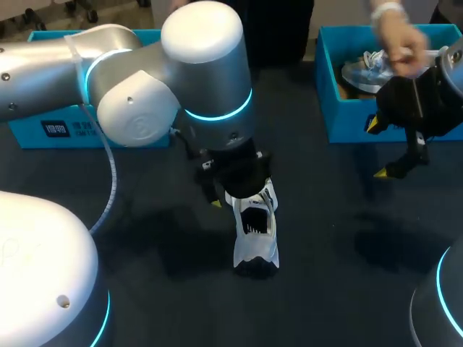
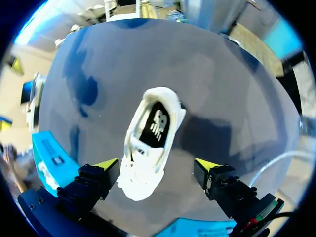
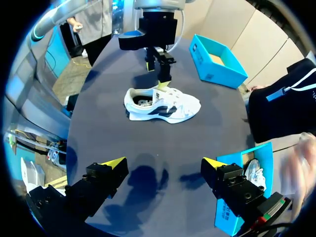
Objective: Take the shoe out of the shoebox, open the shoe tongue, remove and reinsert the insole, then place the shoe into the shoebox
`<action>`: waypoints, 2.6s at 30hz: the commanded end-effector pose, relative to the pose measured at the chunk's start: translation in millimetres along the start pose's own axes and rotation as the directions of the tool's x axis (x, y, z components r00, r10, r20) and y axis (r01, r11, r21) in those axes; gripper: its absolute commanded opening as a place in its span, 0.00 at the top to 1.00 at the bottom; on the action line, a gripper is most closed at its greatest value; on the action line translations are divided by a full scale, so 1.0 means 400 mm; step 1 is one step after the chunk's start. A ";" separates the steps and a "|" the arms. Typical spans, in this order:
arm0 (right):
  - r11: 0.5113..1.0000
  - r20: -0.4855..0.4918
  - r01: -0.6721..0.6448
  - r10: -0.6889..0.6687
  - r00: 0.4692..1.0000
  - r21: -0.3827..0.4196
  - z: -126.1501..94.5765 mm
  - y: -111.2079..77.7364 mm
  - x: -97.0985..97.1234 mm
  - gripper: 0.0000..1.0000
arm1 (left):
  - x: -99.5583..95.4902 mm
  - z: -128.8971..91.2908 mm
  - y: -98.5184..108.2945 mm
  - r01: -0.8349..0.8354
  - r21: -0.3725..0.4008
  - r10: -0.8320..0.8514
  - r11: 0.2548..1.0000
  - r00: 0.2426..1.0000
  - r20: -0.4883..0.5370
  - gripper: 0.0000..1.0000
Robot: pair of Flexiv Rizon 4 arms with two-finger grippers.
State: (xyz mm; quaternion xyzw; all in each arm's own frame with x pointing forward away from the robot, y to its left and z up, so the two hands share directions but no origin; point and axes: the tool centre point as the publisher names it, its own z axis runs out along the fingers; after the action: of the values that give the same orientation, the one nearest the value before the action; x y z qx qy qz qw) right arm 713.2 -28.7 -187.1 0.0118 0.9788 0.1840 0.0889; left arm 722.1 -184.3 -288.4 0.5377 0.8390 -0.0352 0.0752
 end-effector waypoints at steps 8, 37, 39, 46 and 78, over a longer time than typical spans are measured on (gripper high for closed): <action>1.000 -0.001 -0.001 0.001 1.000 0.002 0.002 0.001 -0.001 0.00 | 0.017 -0.068 -0.074 0.685 -0.089 -0.680 0.723 0.728 0.088 0.00; 1.000 -0.001 -0.001 0.001 1.000 0.002 0.002 0.001 -0.001 0.00 | 0.064 0.071 -0.232 0.942 -0.028 -0.942 0.335 0.335 -0.019 0.00; 1.000 -0.001 -0.001 0.001 1.000 0.002 0.002 0.001 -0.001 0.00 | 0.067 0.082 -0.240 0.940 -0.037 -0.941 0.338 0.338 -0.018 0.00; 1.000 -0.001 -0.001 0.001 1.000 0.002 0.002 0.001 -0.001 0.00 | 0.075 0.124 -0.252 0.936 -0.073 -0.939 0.344 0.342 -0.027 0.00; 1.000 -0.001 -0.001 0.001 1.000 0.002 0.002 0.001 -0.001 0.00 | 0.100 0.250 -0.259 0.918 -0.189 -0.937 0.348 0.344 -0.052 0.11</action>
State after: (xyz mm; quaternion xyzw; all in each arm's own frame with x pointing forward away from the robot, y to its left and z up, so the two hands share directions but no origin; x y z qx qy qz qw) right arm 713.2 -28.7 -187.1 0.0118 0.9788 0.1840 0.0889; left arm 620.5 -206.8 -393.3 -0.0384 0.9989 0.0233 0.0135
